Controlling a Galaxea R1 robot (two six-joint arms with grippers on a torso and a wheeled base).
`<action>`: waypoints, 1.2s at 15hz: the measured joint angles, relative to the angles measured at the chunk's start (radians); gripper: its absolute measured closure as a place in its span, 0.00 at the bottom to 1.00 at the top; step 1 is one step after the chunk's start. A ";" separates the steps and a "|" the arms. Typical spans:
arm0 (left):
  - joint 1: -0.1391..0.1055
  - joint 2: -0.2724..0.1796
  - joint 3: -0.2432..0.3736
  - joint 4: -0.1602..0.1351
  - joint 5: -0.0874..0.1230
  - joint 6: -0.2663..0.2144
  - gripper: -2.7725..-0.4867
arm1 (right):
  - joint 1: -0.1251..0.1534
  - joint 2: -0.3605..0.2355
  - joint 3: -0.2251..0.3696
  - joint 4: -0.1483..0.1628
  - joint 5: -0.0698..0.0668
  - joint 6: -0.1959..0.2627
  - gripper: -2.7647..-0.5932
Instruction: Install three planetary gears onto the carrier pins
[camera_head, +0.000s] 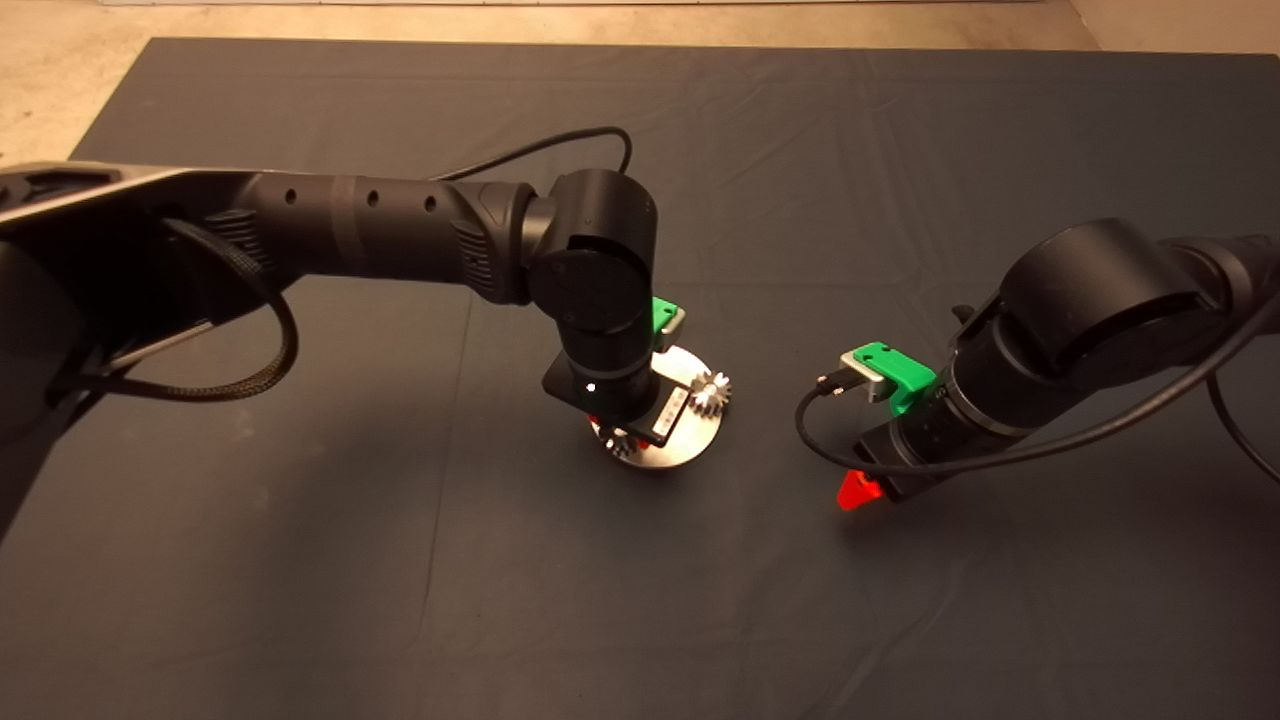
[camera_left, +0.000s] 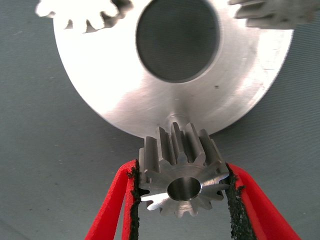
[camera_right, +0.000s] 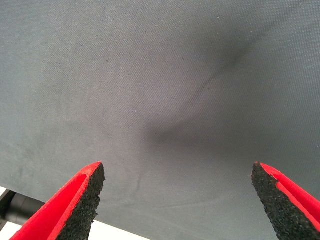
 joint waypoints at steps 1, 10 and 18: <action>0.000 0.006 0.000 -0.001 0.000 -0.001 0.81 | 0.000 0.000 0.000 0.000 0.000 0.000 0.27; 0.000 0.008 -0.034 -0.002 0.000 -0.007 0.81 | 0.000 0.000 0.000 0.007 0.000 0.000 0.27; 0.000 0.011 -0.047 -0.002 0.000 -0.007 0.81 | 0.000 -0.001 0.000 0.007 0.000 0.000 0.27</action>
